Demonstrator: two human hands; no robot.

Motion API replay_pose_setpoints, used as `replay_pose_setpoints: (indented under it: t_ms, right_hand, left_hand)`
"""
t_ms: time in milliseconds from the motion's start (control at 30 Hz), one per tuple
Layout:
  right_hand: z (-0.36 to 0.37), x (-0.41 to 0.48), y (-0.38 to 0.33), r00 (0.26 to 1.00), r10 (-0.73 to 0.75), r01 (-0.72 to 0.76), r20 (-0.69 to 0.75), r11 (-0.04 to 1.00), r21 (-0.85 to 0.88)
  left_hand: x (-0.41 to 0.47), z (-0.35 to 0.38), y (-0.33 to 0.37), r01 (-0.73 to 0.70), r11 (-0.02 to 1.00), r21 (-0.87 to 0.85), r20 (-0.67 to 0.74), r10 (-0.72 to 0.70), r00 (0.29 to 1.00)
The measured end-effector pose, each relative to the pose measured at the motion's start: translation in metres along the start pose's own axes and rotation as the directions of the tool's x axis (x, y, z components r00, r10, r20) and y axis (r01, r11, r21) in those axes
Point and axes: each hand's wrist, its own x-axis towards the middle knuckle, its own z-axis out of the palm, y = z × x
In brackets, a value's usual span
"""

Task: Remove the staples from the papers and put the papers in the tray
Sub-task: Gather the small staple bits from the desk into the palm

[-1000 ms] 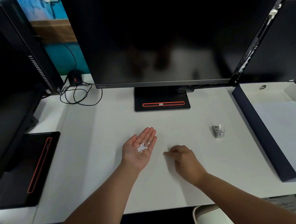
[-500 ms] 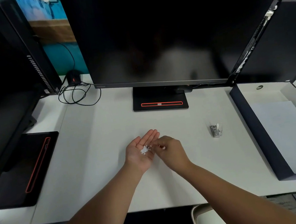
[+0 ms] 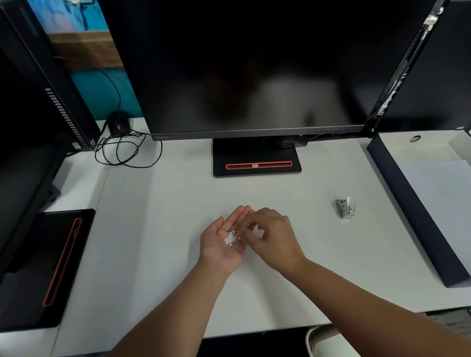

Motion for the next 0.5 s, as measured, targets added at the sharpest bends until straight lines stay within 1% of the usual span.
replay_pose_setpoints:
  t_ms: [100,167,200,267,333,500]
  right_hand:
    - [-0.009,-0.004,0.019,0.997,0.058,-0.055,-0.053,0.997,0.060]
    - [-0.012,-0.011,0.038,0.995,0.098,-0.098,-0.012,0.995,0.002]
    - [-0.012,-0.015,0.047,0.995,0.098,-0.096,0.025,0.994,-0.049]
    - [-0.012,-0.025,0.059,0.994,0.067,-0.052,0.087,0.985,-0.165]
    - [-0.010,-0.032,0.068,0.994,0.018,0.009,0.104,0.967,-0.254]
    - [-0.003,-0.043,0.071,0.987,-0.084,0.125,0.134,0.935,-0.333]
  left_hand:
    - [0.003,-0.002,0.003,-0.002,0.998,-0.067,0.021,0.003,1.000]
    - [0.004,-0.005,0.006,-0.006,0.996,-0.090,0.027,0.008,1.000]
    - [0.004,-0.005,0.008,-0.008,0.996,-0.092,0.027,0.011,1.000]
    - [0.005,-0.006,0.009,-0.009,0.996,-0.092,0.029,0.012,1.000]
    - [0.005,-0.005,0.010,-0.010,0.996,-0.089,0.031,0.013,0.999]
    - [0.006,-0.004,0.008,-0.009,0.996,-0.086,0.028,0.012,1.000]
